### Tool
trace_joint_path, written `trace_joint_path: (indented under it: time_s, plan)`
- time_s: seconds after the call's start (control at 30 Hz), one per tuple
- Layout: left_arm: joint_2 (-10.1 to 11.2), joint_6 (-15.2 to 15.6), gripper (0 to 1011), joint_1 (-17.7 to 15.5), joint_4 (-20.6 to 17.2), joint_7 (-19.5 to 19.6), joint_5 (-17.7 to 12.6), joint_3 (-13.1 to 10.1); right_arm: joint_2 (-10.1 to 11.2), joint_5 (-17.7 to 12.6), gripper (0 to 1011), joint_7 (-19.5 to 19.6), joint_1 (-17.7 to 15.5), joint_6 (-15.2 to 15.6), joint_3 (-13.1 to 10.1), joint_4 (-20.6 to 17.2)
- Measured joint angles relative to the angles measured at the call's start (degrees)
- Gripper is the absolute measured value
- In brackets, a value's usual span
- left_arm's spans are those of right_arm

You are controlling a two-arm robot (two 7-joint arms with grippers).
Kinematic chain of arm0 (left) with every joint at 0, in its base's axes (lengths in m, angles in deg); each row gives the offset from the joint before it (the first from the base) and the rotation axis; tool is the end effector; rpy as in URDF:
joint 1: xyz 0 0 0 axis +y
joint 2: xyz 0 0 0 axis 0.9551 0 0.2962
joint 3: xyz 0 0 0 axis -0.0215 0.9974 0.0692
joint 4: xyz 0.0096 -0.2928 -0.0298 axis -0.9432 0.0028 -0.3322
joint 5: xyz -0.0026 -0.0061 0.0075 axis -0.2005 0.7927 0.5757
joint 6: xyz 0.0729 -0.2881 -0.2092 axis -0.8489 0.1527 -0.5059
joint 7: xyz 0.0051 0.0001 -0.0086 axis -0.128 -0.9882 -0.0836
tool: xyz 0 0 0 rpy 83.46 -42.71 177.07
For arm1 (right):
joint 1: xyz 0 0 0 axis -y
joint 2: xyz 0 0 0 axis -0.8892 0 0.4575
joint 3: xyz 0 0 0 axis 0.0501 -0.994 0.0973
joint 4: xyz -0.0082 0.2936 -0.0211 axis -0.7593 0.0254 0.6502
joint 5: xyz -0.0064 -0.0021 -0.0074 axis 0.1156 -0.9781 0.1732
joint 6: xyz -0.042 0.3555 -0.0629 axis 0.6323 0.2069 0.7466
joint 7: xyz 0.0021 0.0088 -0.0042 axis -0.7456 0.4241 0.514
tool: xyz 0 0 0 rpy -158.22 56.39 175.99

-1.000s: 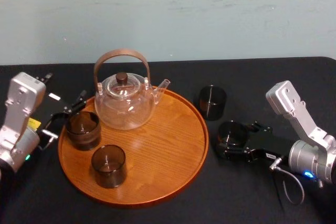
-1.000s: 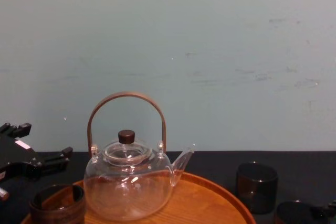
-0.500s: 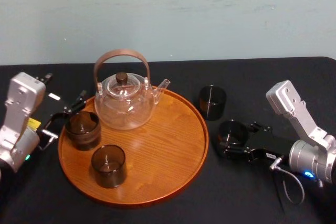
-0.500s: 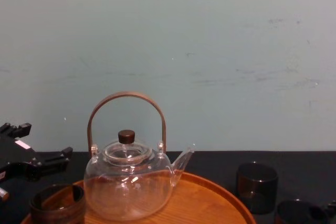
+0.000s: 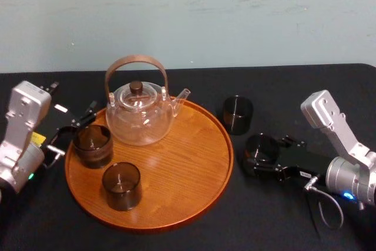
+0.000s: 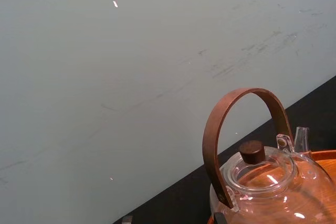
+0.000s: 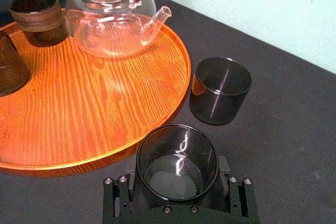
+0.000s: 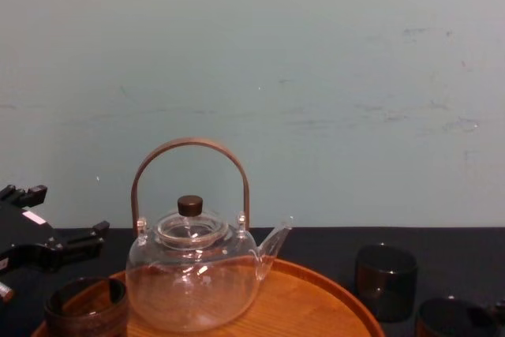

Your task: Pick up the glass from the table and place it on the tray.

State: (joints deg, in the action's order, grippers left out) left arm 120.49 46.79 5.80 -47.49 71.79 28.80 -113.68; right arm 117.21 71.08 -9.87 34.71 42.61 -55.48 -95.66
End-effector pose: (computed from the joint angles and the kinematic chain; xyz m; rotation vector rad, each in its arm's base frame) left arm 0.4104 0.0707 -0.3162 0.3045 -0.2850 1.2479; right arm 0.3973 -0.0544 -0.2844 -0.4790 0.1223 -0.8381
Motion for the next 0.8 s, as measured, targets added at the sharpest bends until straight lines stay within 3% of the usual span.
trace_joint_path:
  time_s: [0.5,0.8]
  plan:
    - [0.0,0.0,1001,0.0,0.0,0.0,0.0,0.0,2.8,-2.6,899,-2.3,-1.1,-1.1,-0.8,-6.0]
    - [0.0,0.0,1001,0.0,0.0,0.0,0.0,0.0,2.1,-2.6,899,-3.2,1.0,-1.5,2.3,-7.8]
